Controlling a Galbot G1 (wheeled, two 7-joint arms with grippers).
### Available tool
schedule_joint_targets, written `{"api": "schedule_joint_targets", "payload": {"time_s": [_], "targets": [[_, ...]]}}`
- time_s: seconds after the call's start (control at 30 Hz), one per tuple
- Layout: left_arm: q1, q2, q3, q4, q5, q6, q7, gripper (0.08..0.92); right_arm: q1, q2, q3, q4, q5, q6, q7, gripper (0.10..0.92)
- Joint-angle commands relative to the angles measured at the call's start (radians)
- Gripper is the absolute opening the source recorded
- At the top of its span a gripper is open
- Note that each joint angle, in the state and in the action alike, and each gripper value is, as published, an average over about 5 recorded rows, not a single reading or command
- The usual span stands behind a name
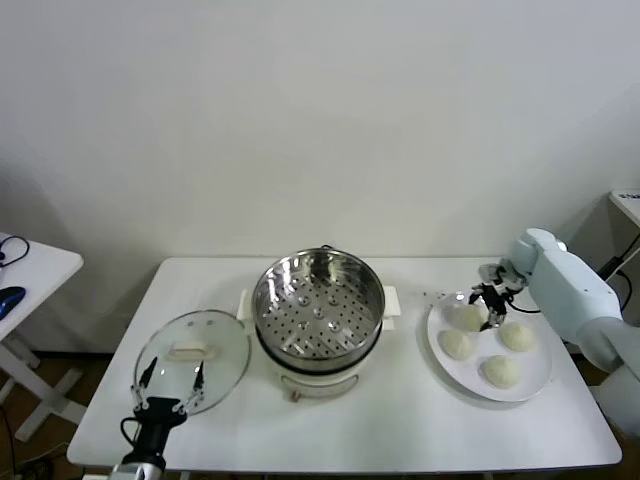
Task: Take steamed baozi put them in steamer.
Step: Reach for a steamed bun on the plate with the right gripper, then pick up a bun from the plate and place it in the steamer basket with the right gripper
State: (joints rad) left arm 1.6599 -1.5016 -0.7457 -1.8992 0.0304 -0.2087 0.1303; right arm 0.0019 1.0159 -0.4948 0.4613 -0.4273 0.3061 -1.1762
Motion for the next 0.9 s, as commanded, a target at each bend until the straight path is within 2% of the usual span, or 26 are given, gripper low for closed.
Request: {"api": "schedule_joint_targets", "payload": {"time_s": [0.03,0.3,0.67,0.9], "targets": [[0.001,-0.001,0.0,0.0,0.0,0.0,-0.001,0.823,0.0,0.002,0.009,0.001,-0.008,0.002,0.003,0.682],[0.007,0.0,-0.003,-0.003,0.0,-0.001,-0.001,0.823,0.03,-0.045,-0.055,0.119,0.077,0.005,-0.011,0.683],[0.018,-0.001,-0.005,-0.005,0.007,-0.003,-0.001,0.823,0.311,-0.197,-0.442,0.576,0.353,-0.019,-0.023,0.686],[0.023,-0.003,-0.004,-0.014,0.014,0.0,-0.001,0.823,0.561,-0.189,-0.625,0.83,0.477,-0.023,-0.031,0.684]]}}
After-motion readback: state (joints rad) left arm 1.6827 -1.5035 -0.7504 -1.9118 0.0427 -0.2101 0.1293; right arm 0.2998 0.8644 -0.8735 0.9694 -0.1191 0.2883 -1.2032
